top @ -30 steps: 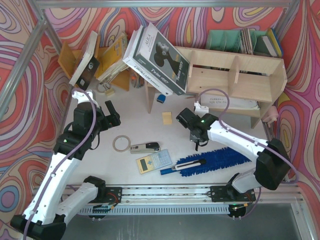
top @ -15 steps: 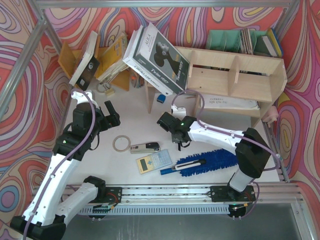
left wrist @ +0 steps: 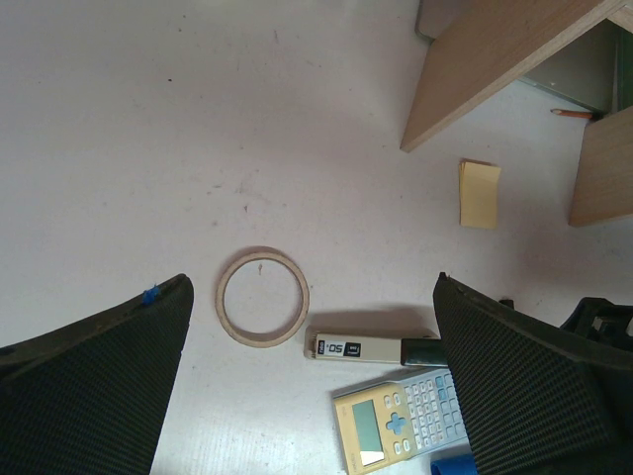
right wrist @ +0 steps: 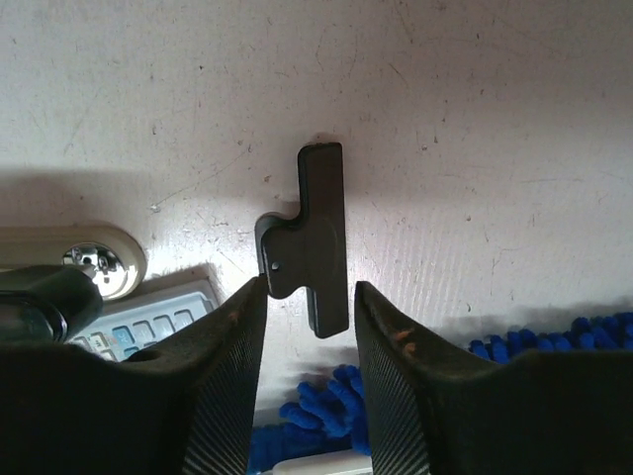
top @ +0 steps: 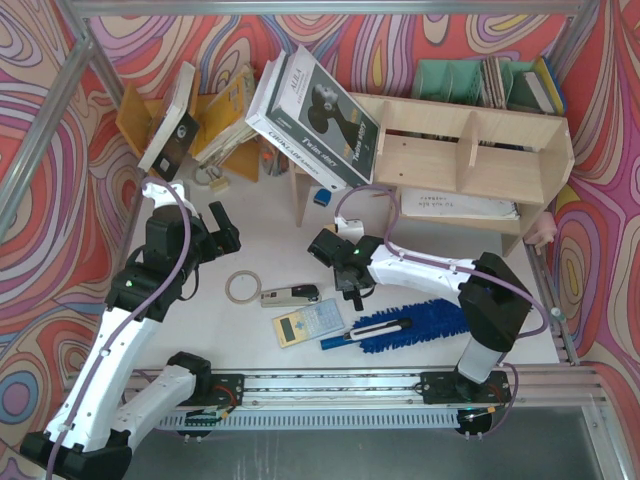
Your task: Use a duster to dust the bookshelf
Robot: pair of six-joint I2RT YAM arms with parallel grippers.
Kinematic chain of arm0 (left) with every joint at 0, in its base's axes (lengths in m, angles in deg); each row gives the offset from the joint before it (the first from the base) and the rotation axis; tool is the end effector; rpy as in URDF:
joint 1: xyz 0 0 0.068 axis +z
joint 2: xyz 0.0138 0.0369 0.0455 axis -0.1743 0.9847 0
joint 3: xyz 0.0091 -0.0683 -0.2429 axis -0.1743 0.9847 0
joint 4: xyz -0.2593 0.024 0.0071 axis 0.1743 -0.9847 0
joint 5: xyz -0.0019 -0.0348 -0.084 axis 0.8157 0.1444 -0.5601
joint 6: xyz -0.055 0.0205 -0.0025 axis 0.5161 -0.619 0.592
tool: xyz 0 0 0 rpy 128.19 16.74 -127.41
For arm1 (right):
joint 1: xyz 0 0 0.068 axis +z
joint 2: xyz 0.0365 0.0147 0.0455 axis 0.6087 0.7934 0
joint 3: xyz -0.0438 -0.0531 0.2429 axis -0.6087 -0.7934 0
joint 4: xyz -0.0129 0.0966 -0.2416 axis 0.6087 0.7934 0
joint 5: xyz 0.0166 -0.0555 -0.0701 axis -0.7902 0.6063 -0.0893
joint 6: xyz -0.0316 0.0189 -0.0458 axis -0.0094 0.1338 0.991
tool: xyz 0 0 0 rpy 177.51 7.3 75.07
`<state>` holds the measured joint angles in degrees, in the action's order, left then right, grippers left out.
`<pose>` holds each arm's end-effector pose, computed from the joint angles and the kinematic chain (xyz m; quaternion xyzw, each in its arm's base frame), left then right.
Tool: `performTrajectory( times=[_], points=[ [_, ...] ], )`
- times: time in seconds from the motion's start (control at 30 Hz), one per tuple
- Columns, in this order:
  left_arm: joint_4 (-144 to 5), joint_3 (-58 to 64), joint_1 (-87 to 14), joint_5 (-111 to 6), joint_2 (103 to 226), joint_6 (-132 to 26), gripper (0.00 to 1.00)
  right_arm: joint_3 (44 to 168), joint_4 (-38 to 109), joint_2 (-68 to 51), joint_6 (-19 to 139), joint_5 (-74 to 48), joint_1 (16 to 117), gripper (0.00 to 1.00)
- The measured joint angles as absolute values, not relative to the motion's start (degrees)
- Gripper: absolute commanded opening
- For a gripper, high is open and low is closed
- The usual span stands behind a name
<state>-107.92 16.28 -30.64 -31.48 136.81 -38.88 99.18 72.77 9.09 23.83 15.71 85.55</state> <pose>0.1790 -0.0572 0.3510 -0.1004 0.8346 -0.1243 0.5272 0.2396 0.2433 0.1800 -0.0047 0.9644 0.0088 0.2644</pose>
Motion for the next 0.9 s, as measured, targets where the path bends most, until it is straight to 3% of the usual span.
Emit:
performTrajectory(
  times=[0.2, 0.63, 0.9],
  points=[
    [-107.9, 16.3, -30.6, -31.5, 136.8, -38.9, 0.98, 99.2, 74.8, 6.7, 18.4, 15.8, 86.3, 0.45],
    [-107.9, 16.3, -30.3, -32.3, 136.8, -38.9, 0.98, 96.7, 93.4, -3.6, -17.8, 18.1, 92.2, 0.48],
    [-108.6, 16.3, -30.0, -32.3, 136.7, -38.8, 0.99, 90.6, 97.4, -6.9, -30.3, 15.1, 92.3, 0.5]
  ],
)
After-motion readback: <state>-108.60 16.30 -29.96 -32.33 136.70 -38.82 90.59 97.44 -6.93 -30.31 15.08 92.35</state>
